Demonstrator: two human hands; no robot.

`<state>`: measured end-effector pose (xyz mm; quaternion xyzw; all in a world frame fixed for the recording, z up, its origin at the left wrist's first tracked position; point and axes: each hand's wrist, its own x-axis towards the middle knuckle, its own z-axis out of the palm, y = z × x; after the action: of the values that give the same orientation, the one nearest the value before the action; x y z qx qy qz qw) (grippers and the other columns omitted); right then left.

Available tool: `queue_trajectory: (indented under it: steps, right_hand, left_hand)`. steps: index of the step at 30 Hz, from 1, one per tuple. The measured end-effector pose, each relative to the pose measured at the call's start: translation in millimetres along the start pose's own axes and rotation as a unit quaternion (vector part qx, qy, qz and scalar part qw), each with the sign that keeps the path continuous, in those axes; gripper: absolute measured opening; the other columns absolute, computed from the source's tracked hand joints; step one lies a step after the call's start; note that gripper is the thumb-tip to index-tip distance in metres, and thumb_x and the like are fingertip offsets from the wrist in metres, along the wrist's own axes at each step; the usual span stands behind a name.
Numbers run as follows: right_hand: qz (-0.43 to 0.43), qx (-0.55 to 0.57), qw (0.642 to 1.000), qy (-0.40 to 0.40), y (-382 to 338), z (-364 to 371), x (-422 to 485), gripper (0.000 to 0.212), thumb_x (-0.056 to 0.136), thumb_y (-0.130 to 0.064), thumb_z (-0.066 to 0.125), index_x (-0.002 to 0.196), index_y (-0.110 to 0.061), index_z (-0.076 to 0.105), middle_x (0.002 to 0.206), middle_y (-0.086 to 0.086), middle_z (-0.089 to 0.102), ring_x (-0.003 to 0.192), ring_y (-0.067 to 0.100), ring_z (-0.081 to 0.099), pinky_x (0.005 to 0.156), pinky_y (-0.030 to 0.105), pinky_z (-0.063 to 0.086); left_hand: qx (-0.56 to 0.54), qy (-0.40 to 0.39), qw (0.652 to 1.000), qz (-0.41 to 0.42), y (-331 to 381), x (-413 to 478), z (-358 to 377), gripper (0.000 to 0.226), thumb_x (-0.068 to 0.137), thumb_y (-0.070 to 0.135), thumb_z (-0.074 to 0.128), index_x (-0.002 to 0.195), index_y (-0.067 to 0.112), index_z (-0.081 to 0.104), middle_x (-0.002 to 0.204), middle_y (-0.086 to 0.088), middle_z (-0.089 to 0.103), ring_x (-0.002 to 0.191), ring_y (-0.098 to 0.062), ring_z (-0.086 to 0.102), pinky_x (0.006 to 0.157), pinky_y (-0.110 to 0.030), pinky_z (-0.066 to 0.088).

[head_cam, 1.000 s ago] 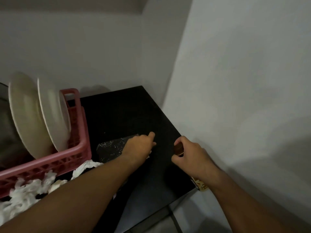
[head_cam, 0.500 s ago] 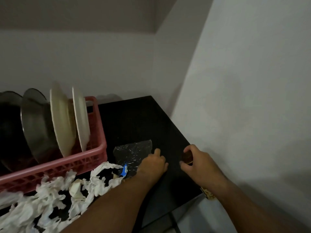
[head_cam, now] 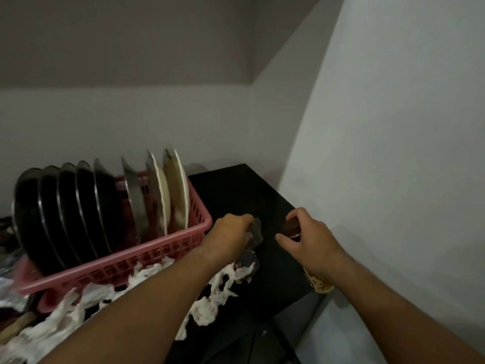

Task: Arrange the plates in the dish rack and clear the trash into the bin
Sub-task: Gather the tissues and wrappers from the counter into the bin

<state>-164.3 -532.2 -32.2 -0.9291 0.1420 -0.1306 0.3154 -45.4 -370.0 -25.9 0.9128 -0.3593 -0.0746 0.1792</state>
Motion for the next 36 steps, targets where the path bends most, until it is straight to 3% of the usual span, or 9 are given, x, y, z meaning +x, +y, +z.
queue_trajectory:
  steps: [3, 7, 9, 12, 16, 19, 21, 29, 36]
  right_hand:
    - [-0.022, -0.005, 1.0, 0.0, -28, 5, -10, 0.039, 0.086, -0.044, 0.071, 0.101, -0.05, 0.035, 0.092, -0.023, 0.055, 0.081, -0.005, 0.058, 0.056, 0.009, 0.043]
    - [-0.043, 0.016, 0.999, 0.005, -62, 13, -28, 0.033, 0.089, -0.051, 0.065, 0.106, -0.048, 0.036, 0.096, -0.021, 0.055, 0.087, -0.017, 0.056, 0.053, 0.003, 0.045]
    - [-0.051, 0.039, 0.998, 0.006, -77, 16, -38, 0.031, 0.09, -0.055, 0.059, 0.108, -0.049, 0.035, 0.098, -0.019, 0.055, 0.089, -0.02, 0.053, 0.053, 0.002, 0.044]
    - [-0.056, 0.039, 0.998, -0.003, -94, 20, -53, 0.032, 0.088, -0.066, 0.051, 0.109, -0.053, 0.031, 0.099, -0.022, 0.053, 0.086, -0.001, 0.062, 0.058, 0.012, 0.048]
    - [-0.053, 0.039, 0.997, -0.031, -107, 27, -82, 0.046, 0.077, -0.083, 0.041, 0.109, -0.051, 0.035, 0.096, -0.02, 0.057, 0.084, -0.001, 0.06, 0.065, 0.016, 0.046]
    - [-0.049, 0.058, 0.996, -0.052, -110, 36, -113, 0.055, 0.063, -0.094, 0.036, 0.1, -0.053, 0.041, 0.09, -0.016, 0.061, 0.081, -0.009, 0.06, 0.062, 0.017, 0.047]
    - [-0.039, 0.068, 0.995, -0.067, -109, 47, -137, 0.053, 0.062, -0.093, 0.042, 0.097, -0.054, 0.043, 0.09, -0.016, 0.062, 0.082, -0.012, 0.06, 0.062, 0.018, 0.048]
    - [0.049, 0.052, 0.983, -0.17, -78, 116, -233, 0.036, 0.079, -0.041, 0.078, 0.101, -0.034, 0.051, 0.093, -0.006, 0.063, 0.083, 0.01, 0.064, 0.075, 0.036, 0.059]
    - [0.1, -0.017, 0.965, -0.242, -24, 205, -292, 0.039, 0.084, -0.037, 0.074, 0.118, -0.036, 0.056, 0.107, -0.012, 0.058, 0.094, 0.004, 0.057, 0.075, 0.016, 0.045]
  left_hand:
    - [0.0, 0.047, 0.999, 0.007, -14, -29, -19, 0.022, 0.095, 0.039, 0.057, 0.096, 0.019, 0.065, 0.086, 0.002, 0.065, 0.078, -0.011, 0.062, 0.069, -0.029, 0.051]
    - [0.024, 0.122, 0.992, 0.011, -35, -72, -39, 0.039, 0.086, 0.057, 0.058, 0.064, 0.027, 0.049, 0.059, 0.008, 0.053, 0.052, -0.003, 0.052, 0.048, -0.017, 0.034]
    - [0.024, 0.157, 0.987, 0.003, -43, -92, -45, 0.044, 0.084, 0.06, 0.06, 0.058, 0.027, 0.047, 0.051, 0.008, 0.05, 0.043, -0.002, 0.048, 0.042, -0.015, 0.028]
    - [0.01, 0.181, 0.983, -0.011, -54, -119, -48, 0.043, 0.085, 0.059, 0.061, 0.057, 0.028, 0.049, 0.052, 0.007, 0.054, 0.044, -0.003, 0.051, 0.042, -0.017, 0.03]
    - [-0.03, 0.184, 0.983, -0.005, -66, -160, -44, 0.044, 0.086, 0.053, 0.062, 0.051, 0.028, 0.05, 0.046, 0.01, 0.05, 0.043, -0.004, 0.051, 0.042, -0.018, 0.03]
    - [-0.012, 0.163, 0.986, -0.014, -70, -193, -34, 0.046, 0.088, 0.052, 0.06, 0.053, 0.024, 0.05, 0.053, 0.007, 0.054, 0.049, -0.007, 0.052, 0.048, -0.026, 0.041]
    - [-0.007, 0.161, 0.987, -0.02, -69, -217, -22, 0.046, 0.088, 0.051, 0.06, 0.053, 0.024, 0.048, 0.055, 0.007, 0.053, 0.051, -0.007, 0.05, 0.049, -0.026, 0.036]
    - [0.043, 0.065, 0.997, 0.019, -88, -314, 53, 0.04, 0.089, 0.053, 0.056, 0.06, 0.033, 0.038, 0.068, 0.012, 0.044, 0.058, -0.003, 0.043, 0.051, -0.021, 0.027]
    - [-0.023, -0.085, 0.996, 0.017, -142, -342, 149, 0.028, 0.091, 0.051, 0.055, 0.07, 0.032, 0.05, 0.078, 0.012, 0.048, 0.065, -0.003, 0.049, 0.055, -0.019, 0.036]
